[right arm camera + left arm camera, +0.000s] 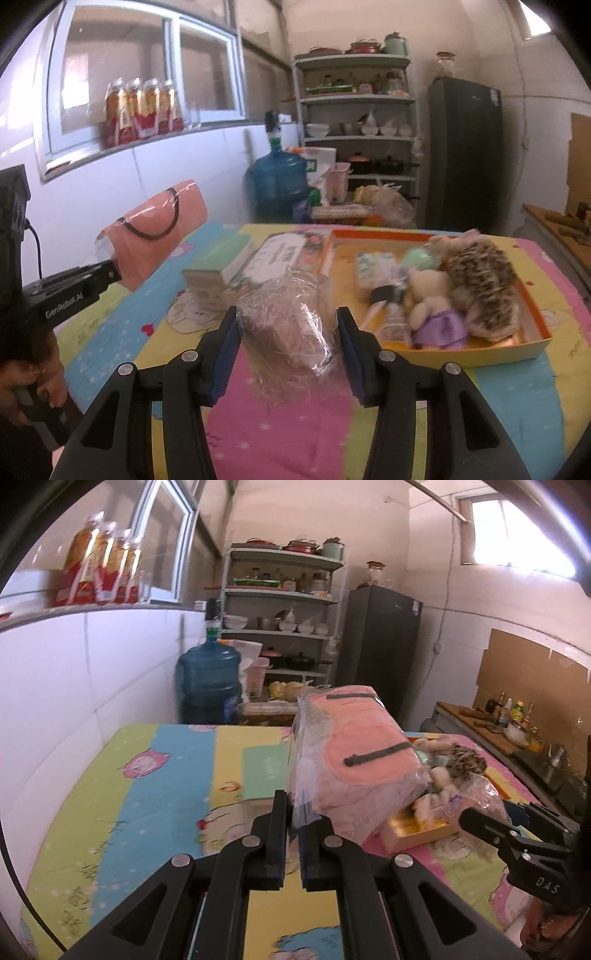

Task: Organize soft objects
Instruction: 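Lift and carry the plastic bag and pink pack over the orange-rimmed box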

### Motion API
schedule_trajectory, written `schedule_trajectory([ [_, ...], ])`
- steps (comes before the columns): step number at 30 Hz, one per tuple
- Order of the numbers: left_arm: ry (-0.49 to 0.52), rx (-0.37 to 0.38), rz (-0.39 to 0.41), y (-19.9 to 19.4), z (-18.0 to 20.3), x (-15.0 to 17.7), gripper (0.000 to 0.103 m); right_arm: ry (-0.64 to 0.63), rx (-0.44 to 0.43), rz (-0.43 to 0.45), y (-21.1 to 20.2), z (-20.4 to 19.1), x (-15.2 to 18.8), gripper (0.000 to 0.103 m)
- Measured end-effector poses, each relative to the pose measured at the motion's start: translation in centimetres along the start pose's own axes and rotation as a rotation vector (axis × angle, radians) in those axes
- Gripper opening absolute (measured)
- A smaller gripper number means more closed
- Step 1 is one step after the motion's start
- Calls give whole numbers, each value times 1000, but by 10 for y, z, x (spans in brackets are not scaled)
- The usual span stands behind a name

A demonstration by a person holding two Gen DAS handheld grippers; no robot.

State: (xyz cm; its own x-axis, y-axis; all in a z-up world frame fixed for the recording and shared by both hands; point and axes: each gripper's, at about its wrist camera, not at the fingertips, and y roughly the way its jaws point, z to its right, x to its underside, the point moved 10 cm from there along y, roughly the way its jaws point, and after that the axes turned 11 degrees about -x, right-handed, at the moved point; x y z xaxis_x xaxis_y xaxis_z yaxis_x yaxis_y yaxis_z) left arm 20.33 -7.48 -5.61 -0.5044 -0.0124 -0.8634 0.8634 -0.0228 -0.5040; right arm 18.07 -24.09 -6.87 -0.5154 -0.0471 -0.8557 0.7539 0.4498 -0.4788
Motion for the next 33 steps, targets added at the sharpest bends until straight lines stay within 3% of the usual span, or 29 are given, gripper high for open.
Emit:
schedule_trajectory([
  [20,15,47,1,20,115,-2,5,30,99,83,-56,105,-18,53],
  [33,49,30,-23,54,166,4,5,81,118,121,-55,166,-26,53],
])
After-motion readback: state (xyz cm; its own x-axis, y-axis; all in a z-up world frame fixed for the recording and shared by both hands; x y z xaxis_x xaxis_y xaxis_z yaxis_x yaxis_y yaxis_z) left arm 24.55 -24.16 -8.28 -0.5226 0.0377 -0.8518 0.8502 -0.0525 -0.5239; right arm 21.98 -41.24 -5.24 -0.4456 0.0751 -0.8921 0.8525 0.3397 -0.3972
